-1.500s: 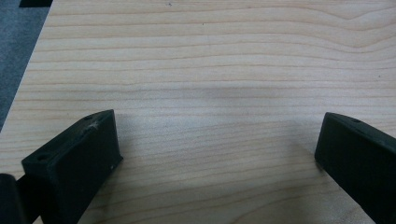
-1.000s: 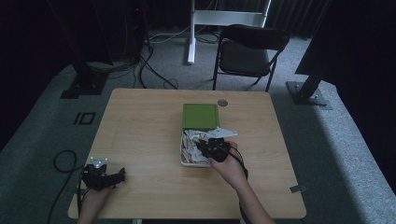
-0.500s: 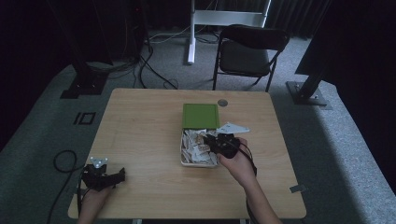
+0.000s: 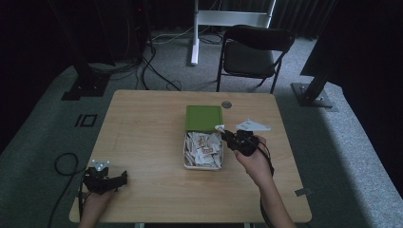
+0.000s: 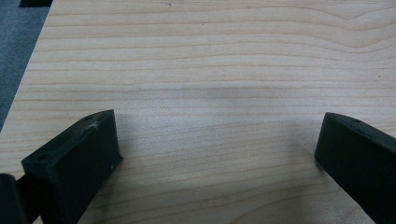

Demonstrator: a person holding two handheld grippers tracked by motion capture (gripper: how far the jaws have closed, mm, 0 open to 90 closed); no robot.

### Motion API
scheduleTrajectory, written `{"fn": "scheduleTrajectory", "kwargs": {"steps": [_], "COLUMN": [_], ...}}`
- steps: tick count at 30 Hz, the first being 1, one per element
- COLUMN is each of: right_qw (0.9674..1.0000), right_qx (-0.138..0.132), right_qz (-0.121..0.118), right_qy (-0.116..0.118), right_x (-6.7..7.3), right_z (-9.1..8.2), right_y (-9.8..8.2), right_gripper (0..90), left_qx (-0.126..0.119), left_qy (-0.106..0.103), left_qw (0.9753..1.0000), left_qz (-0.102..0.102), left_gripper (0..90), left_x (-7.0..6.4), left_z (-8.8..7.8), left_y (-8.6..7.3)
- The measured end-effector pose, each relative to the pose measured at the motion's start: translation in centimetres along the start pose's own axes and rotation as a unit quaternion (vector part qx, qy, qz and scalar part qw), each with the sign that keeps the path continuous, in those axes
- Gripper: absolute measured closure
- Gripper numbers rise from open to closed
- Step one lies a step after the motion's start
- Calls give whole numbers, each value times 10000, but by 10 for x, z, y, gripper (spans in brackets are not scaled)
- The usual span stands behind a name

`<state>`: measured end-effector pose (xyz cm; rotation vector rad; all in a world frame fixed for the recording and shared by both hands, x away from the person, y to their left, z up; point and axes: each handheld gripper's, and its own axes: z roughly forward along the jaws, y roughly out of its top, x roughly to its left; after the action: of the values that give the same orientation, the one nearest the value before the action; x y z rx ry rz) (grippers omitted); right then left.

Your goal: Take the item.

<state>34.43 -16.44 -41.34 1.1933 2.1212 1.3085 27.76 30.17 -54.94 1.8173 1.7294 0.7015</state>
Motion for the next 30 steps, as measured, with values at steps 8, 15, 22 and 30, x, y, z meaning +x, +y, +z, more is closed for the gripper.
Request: {"fn": "scheduleTrajectory", "kwargs": {"steps": [8, 15, 22, 30], "right_qw": [9996, 9983, 9957, 9918], "right_qx": [-45, -13, 112, 238], "right_qz": [152, 324, 477, 662], "right_qy": [-241, -475, -790, -1064], "right_x": [-21, -40, -59, -80], "right_z": [-9, -11, -7, 6], "right_y": [-6, -17, -34, -53], "right_gripper": [805, 805, 805, 805], "left_qx": [0, 2, 3, 4], "left_qy": [0, 1, 1, 1], "left_qw": [10000, 10000, 10000, 10000], "left_qz": [0, -2, 1, 1], "left_gripper": [7, 7, 7, 7], "left_x": [0, 0, 0, 0], "left_z": [0, 0, 0, 0], "left_y": [0, 0, 0, 0]}}
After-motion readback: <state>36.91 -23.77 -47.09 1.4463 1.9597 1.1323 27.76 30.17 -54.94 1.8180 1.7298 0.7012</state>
